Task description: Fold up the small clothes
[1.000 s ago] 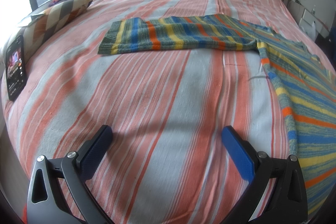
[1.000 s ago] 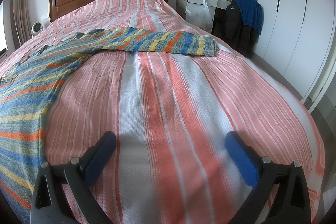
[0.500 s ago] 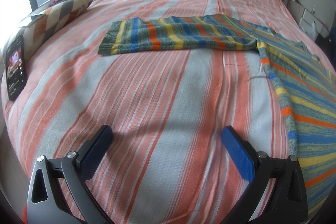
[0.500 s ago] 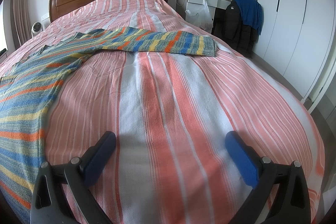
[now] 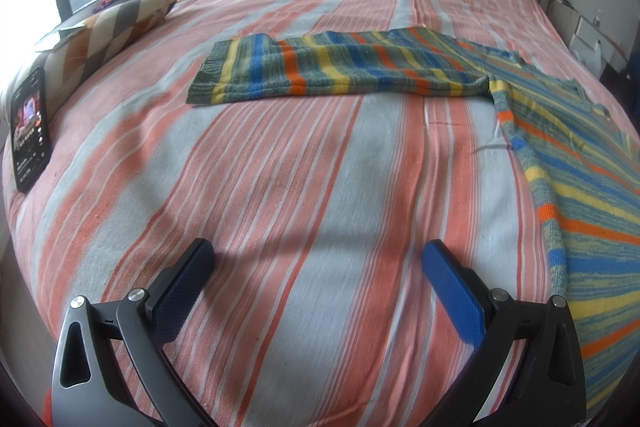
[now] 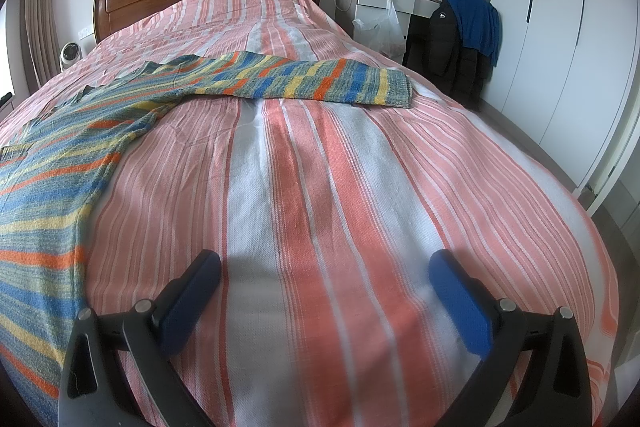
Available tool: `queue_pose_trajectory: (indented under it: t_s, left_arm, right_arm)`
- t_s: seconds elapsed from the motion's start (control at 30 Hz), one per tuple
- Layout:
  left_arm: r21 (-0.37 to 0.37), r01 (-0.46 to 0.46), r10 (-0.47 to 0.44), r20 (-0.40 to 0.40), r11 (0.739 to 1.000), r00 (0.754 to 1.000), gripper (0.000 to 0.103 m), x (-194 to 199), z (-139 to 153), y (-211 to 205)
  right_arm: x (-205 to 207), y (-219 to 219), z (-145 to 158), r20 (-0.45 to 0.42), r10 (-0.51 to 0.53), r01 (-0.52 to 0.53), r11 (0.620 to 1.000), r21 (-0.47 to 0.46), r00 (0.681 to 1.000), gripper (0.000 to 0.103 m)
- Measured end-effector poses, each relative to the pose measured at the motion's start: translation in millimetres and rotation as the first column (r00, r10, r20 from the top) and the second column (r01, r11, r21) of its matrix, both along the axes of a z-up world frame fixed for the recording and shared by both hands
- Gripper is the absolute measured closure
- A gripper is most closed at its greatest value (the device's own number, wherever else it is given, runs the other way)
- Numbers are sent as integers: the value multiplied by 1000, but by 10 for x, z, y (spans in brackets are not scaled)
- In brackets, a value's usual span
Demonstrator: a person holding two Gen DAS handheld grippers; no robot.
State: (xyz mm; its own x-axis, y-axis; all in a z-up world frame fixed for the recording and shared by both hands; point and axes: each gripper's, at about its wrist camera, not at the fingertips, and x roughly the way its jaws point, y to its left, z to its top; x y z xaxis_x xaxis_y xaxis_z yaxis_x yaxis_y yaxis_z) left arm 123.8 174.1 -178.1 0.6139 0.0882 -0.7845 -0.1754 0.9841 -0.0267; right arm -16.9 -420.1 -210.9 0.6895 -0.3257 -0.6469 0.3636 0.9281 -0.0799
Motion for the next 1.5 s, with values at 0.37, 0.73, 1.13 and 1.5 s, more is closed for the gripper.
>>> queue_pose_trajectory:
  t_s: [0.37, 0.73, 1.13, 1.5]
  left_arm:
    - [-2, 1, -1, -1, 1000, 1000, 0, -4, 2, 0]
    - [-18, 10, -10, -1, 1000, 1000, 0, -19, 29, 40]
    - [-56, 10, -7, 39, 998, 999, 1, -222, 297, 55]
    - [-84, 29, -26, 46, 996, 999, 1, -438, 300, -70]
  right_arm:
    - [-1, 3, 3, 0, 1, -1, 1000, 0, 1000, 1]
    - [-4, 0, -1, 0, 0, 0, 1000, -2, 1000, 1]
    - [4, -56, 72, -18, 10, -9, 999, 53, 1000, 1]
    - [42, -1895, 516, 157, -213, 39, 701, 713, 964, 1]
